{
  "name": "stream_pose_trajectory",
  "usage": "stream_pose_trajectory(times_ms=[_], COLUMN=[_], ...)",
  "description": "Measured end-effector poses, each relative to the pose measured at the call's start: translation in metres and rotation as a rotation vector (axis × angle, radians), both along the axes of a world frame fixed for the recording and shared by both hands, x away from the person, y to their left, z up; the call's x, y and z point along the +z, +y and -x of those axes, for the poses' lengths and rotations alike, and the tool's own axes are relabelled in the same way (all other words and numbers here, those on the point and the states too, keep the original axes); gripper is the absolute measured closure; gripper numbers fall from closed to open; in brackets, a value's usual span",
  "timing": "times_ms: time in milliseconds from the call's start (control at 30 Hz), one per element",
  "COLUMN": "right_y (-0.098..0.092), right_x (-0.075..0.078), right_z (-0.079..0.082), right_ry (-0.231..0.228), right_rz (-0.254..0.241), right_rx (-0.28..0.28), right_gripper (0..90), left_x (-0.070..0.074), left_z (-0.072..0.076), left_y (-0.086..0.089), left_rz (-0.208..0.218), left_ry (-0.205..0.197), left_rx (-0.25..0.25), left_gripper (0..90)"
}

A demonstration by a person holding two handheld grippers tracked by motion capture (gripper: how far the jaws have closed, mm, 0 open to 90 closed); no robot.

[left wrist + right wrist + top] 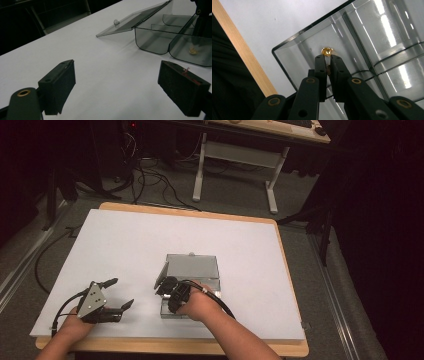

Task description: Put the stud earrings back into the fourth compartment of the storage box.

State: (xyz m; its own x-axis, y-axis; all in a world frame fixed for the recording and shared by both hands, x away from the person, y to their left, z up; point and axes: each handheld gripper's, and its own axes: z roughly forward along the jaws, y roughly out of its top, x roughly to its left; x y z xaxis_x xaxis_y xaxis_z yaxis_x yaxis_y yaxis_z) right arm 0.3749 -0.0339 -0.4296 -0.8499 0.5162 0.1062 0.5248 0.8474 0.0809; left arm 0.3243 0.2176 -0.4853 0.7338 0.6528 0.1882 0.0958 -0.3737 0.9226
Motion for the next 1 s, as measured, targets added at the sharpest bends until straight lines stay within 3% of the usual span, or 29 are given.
stream_pose_trajectory(times_ms=[533,1000], right_y=[0.002,-0.012], right_x=[-0.005,0.021], right_z=[-0.002,-0.006], right_ry=[0.008,-0.027], right_rz=[-0.006,-0.025], right_rx=[-0.015,-0.040], right_gripper=[82.8,77.4], left_x=[0.000,0.000], left_z=[0.000,0.000], left_y=[0.000,0.000], left_rz=[-0.001,-0.004], left_ry=[0.000,0.002], left_rx=[0.000,0.000], left_gripper=[14.9,14.9])
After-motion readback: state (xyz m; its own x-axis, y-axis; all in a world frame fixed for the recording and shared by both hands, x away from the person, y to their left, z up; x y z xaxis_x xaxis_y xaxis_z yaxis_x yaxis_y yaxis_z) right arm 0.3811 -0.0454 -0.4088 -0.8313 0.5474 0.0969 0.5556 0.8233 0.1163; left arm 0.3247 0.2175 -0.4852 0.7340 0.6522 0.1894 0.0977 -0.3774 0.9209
